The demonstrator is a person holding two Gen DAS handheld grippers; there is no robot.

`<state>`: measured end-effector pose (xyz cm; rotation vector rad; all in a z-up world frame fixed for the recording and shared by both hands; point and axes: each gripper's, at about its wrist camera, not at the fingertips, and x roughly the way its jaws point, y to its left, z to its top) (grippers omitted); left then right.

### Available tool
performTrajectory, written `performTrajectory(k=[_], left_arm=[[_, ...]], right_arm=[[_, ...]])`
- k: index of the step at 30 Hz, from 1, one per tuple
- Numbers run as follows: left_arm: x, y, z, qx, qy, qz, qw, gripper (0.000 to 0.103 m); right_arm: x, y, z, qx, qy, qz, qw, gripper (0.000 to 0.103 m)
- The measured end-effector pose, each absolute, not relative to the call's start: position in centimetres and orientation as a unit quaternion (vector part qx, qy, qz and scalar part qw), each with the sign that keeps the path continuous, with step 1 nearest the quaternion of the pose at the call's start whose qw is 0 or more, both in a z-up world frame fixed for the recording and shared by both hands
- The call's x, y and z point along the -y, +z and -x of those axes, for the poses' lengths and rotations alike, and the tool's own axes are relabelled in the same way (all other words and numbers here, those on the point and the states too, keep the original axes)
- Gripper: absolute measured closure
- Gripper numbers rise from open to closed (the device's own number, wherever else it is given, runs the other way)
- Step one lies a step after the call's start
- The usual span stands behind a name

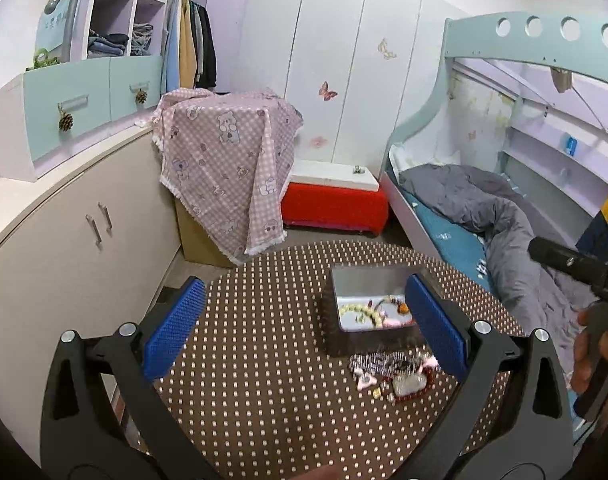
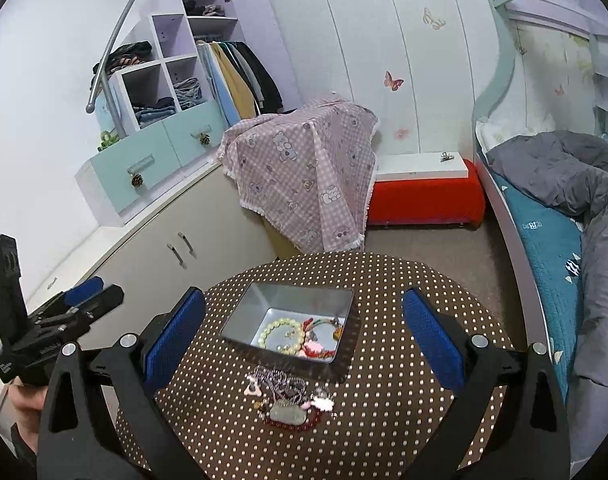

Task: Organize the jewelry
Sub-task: 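Move both tools back toward the remaining jewelry pile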

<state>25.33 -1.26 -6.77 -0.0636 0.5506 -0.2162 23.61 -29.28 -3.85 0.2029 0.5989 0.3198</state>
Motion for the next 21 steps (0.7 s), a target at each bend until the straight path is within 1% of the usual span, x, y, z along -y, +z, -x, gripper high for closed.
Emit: performTrajectory(k=[9,21], left_arm=[[2.0,-9.9,-24.0,-0.299,-0.108,0.021,0.948,0.005],[5.2,-15.4,-25.0,-0.357,-0.111,-0.026,0.927,0.005]], right_arm=[[29.8,-6.0,-21.5,-0.311,0.152,-0.092,0.934,0.008],[30.3,-11.6,-20.7,-0.371,0.150,-0.112,0.910,0.008]])
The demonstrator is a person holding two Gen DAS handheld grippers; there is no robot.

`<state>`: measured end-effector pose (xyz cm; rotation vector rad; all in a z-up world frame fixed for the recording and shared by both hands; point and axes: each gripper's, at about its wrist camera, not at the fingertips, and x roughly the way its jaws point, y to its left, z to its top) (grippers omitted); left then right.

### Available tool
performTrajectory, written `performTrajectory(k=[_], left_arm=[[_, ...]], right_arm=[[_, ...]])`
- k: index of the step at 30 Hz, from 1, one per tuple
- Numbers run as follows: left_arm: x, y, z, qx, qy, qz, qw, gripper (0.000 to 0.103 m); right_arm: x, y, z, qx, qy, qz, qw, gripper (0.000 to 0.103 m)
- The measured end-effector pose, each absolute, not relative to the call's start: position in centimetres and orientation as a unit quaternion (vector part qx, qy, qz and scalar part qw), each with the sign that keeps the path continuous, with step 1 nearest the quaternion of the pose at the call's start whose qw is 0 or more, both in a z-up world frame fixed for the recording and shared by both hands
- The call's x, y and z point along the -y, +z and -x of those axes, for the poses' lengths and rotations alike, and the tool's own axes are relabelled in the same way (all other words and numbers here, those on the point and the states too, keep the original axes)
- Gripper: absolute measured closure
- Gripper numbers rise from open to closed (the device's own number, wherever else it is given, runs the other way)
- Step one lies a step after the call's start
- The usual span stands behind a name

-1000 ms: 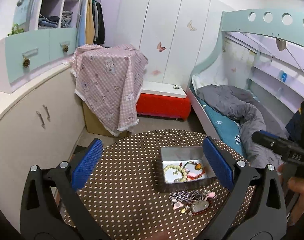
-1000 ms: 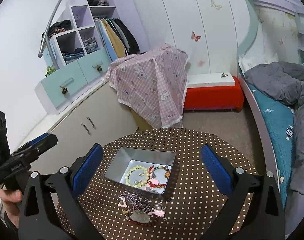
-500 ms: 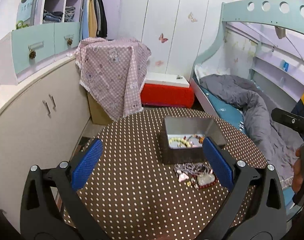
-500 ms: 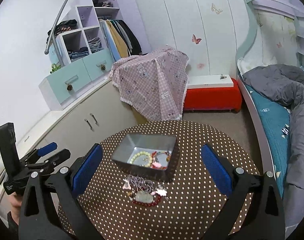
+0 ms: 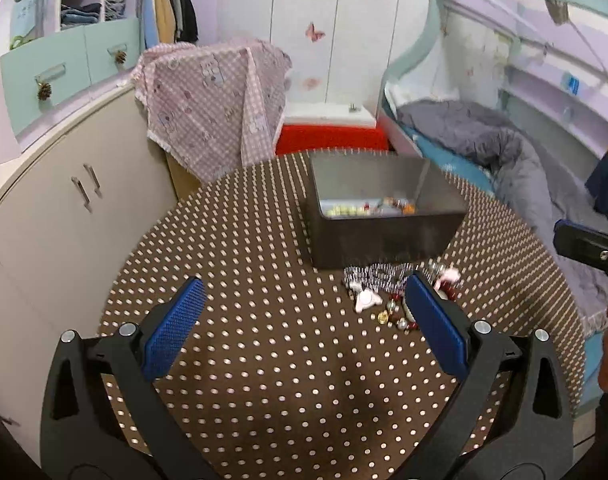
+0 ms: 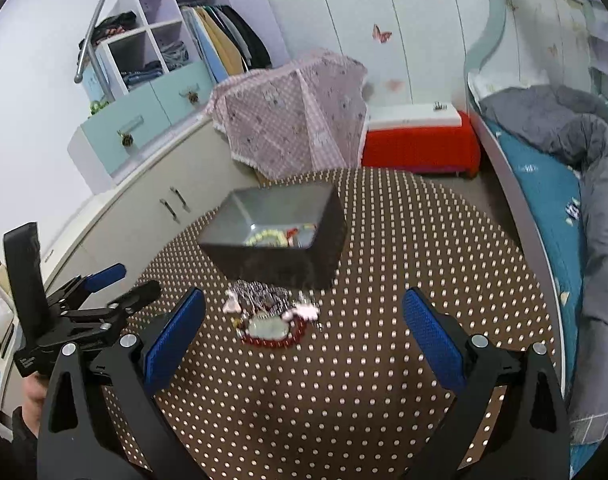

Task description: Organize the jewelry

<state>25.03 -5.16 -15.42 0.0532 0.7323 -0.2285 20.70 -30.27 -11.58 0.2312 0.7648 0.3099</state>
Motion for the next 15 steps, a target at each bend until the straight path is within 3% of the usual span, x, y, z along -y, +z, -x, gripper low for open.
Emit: performTrajectory(k=[9,15], left_arm=[[8.1,-19.5,-28.1,-0.411,-0.112,-0.051,0.903,0.007],[8.1,-20.8,-29.2,-0.431,-0.123,-0.030,0.893,0.044]], right_arm=[[29.8,-13.8,-21.3,-0.396,0.153,-0.108,0.899,0.008],[29.1,-14.3,-21.7,-0.401,0.163,-0.094,0.896,0.008]])
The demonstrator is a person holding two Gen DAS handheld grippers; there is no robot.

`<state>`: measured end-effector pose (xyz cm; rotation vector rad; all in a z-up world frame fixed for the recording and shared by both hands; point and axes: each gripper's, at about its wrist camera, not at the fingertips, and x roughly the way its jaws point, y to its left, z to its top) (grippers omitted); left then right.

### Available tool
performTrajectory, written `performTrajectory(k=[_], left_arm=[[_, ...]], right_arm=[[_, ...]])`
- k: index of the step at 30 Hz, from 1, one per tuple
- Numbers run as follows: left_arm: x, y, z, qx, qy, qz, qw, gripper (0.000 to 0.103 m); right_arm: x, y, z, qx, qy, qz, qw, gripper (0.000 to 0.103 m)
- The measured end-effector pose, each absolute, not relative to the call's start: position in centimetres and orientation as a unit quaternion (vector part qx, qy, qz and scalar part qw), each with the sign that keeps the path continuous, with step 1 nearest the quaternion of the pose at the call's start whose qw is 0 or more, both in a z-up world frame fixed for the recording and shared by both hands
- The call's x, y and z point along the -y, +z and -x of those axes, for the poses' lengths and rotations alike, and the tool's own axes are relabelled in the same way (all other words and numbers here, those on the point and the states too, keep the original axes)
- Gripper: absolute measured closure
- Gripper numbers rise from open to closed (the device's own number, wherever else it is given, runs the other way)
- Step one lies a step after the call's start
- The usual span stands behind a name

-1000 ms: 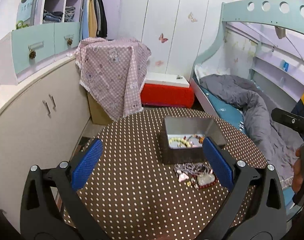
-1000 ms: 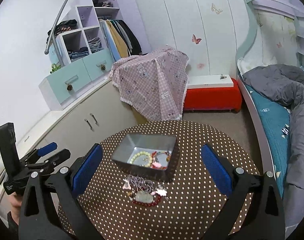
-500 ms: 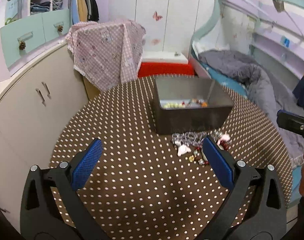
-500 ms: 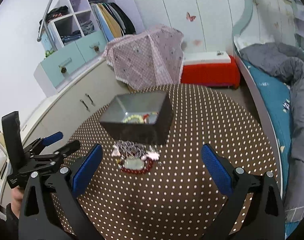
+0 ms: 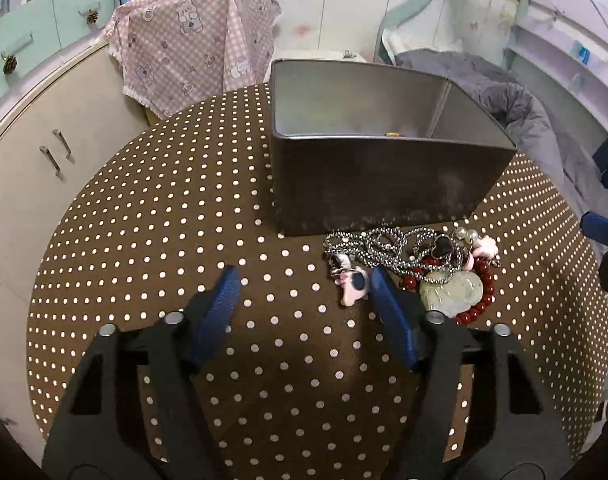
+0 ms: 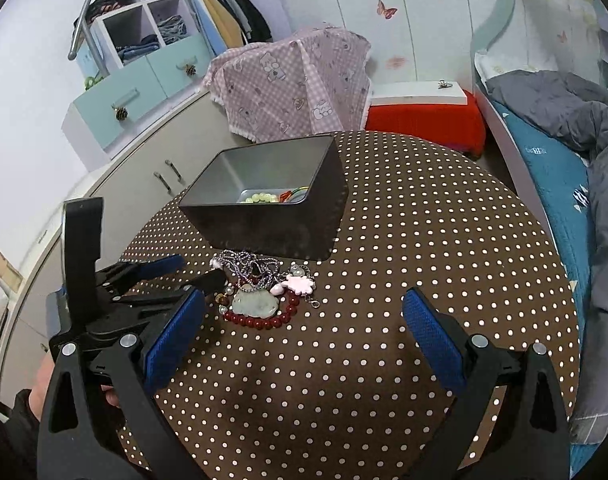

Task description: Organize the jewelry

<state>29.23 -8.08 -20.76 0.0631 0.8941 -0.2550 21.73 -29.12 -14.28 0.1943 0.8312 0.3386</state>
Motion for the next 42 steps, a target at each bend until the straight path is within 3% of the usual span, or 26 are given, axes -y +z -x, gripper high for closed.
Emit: performTrajectory(k=[1,2,3,7,10,13,21,25,32,42], left_arm=[[8.0,-20.7,-29.1,-0.428,-0.127,-0.027,0.894,0.063],[7.8,-20.6,-29.1,-0.427,-0.130,-0.024,0.894,0.074],[7.5,-20.6,-29.0,-0.427,-0.133,-0.021,0.894,0.075],[6.6,-20.6,-28.8,-0.427,-0.134,-0.018,0.894,0.074],[6.4,-20.5,-29.2,-0.424,-0.117,-0.028,0.898,0.040],[5.8,-20.7,-29.6,-0.429,-0.130,-0.011,0.894,0.040],[4.9,-20.8,-29.7,-0.427,-0.148,0.010,0.892,0.044],[4.9,-20.7,-29.7,-0.427,-0.152,0.015,0.891,0.047],[5.3,-20.6,-29.6,-0.426,-0.177,0.009,0.887,0.090],[4.3,-18.9,-28.4,-0.408,-0.183,0.016,0.894,0.090]], right_arm=[[29.0,-14.3,-21.8,-0.402,0.167,-0.091,0.896,0.008],[28.7,-14.4,-22.0,-0.404,0.171,-0.089,0.894,0.008],[28.5,-14.5,-22.1,-0.405,0.174,-0.086,0.894,0.008],[26.9,-14.8,-22.9,-0.408,0.193,-0.067,0.890,0.009],[25.5,-15.3,-23.8,-0.411,0.212,-0.054,0.885,0.018],[24.0,-15.9,-25.1,-0.421,0.227,-0.035,0.877,0.037],[21.6,-18.0,-27.9,-0.441,0.229,0.017,0.868,0.058],[20.7,-19.0,-28.0,-0.452,0.221,0.044,0.863,0.089],[21.3,-17.3,-26.8,-0.431,0.226,0.028,0.873,0.090],[24.4,-10.3,-25.0,-0.364,0.248,-0.016,0.898,0.090]])
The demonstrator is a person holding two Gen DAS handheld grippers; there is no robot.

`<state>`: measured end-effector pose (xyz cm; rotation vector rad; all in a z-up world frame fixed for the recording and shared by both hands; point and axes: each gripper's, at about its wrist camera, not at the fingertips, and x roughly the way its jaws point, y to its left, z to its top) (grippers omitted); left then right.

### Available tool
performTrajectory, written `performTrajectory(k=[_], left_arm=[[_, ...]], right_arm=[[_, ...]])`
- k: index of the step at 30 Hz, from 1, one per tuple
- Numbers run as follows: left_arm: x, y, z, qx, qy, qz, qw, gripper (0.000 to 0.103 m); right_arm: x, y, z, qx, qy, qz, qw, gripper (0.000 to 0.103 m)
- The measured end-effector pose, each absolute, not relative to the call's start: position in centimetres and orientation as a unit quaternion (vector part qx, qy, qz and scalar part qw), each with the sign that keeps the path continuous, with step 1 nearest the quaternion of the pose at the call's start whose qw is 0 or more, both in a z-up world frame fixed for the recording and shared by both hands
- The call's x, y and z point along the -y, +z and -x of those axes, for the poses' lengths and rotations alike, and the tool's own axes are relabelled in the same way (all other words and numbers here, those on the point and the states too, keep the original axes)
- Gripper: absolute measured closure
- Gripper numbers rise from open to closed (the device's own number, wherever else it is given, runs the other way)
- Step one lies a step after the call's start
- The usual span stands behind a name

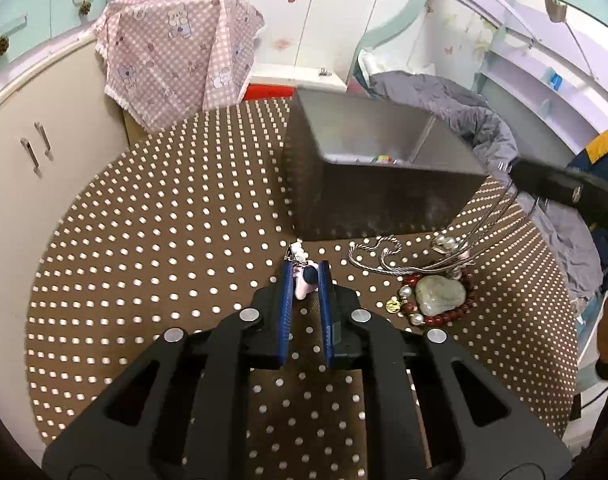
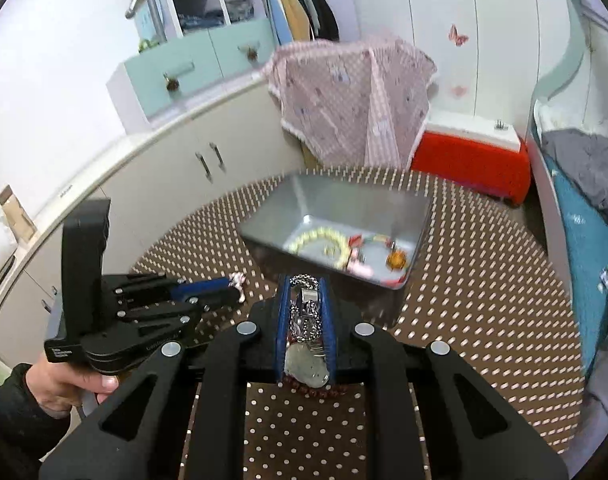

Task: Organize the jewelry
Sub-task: 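Carry the held pieces over the grey box and open both tools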

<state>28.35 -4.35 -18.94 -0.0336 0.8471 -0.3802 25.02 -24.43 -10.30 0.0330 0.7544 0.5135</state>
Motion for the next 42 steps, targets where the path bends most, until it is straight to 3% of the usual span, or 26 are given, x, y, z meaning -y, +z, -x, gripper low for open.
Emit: performTrajectory(k=[20,26,32,33,34,35,36,37,39,42], left_arm=[[4.0,-2.2,-26.9,-0.259,-0.234,0.010,0.937,0.090],[5.9,-1.7,-30.3,-0.276,-0.251,0.017,0.928,0.090],[7.8,-5.5,-34.5,-0.345,-0.228,-0.001,0.911,0.088],[7.9,-6.2,-35.1,-0.357,-0.219,-0.003,0.908,0.083],[7.8,-6.8,-35.5,-0.366,-0.211,-0.003,0.906,0.048],[7.5,-7.0,-35.5,-0.364,-0.204,0.002,0.909,0.013],[7.1,-7.0,-35.3,-0.352,-0.197,0.009,0.915,0.007],[6.5,-7.0,-34.8,-0.339,-0.190,0.012,0.921,0.007],[6.0,-7.1,-34.5,-0.342,-0.181,0.008,0.922,0.007],[5.0,-6.6,-33.7,-0.328,-0.163,0.015,0.930,0.007]], right_arm=[[25.1,5.4,-25.6,-0.218,0.246,0.041,0.944,0.090],[25.0,4.5,-27.8,-0.237,0.245,0.028,0.940,0.090],[25.6,-1.3,-32.1,-0.311,0.228,-0.019,0.922,0.088],[25.9,-2.3,-32.8,-0.326,0.223,-0.030,0.918,0.086],[26.3,-2.9,-33.1,-0.335,0.220,-0.038,0.915,0.085],[26.9,-3.9,-33.5,-0.348,0.212,-0.054,0.912,0.081],[27.2,-4.2,-33.5,-0.351,0.206,-0.062,0.911,0.063],[27.5,-4.5,-33.4,-0.351,0.201,-0.070,0.912,0.035],[28.2,-4.6,-32.9,-0.339,0.188,-0.085,0.918,0.008],[28.8,-4.2,-32.2,-0.332,0.174,-0.092,0.923,0.007]])
